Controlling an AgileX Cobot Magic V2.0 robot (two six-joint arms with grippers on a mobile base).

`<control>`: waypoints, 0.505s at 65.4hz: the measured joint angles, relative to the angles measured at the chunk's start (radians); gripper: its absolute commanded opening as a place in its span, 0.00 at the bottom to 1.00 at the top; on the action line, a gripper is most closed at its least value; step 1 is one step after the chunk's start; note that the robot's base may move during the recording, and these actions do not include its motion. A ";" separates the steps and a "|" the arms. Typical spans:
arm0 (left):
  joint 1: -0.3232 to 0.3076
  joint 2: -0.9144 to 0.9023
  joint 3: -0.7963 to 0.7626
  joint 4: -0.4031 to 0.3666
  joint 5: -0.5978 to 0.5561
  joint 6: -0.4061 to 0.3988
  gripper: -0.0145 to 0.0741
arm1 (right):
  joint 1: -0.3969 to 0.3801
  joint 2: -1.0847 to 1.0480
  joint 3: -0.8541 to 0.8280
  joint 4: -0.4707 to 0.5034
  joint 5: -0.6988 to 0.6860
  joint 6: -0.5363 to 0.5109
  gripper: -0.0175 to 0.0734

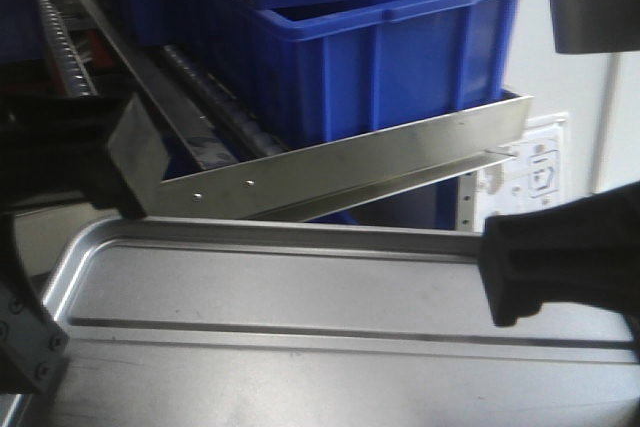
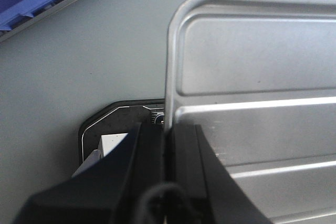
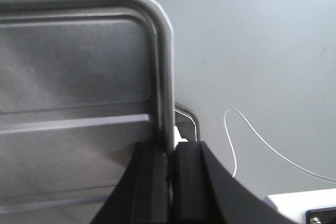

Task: Grab silver tray and stack on right shelf
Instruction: 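Carry the tray with both grippers over the tray on the shelf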

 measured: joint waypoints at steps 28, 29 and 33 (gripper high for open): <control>0.000 0.000 0.000 0.000 0.000 0.000 0.05 | 0.000 0.000 0.000 0.000 0.000 0.000 0.27; 0.000 0.000 0.000 0.000 0.000 0.000 0.05 | 0.000 0.000 0.000 0.000 0.000 0.000 0.27; 0.000 0.000 0.000 0.000 0.000 0.000 0.05 | 0.000 0.000 0.000 0.000 0.000 0.000 0.27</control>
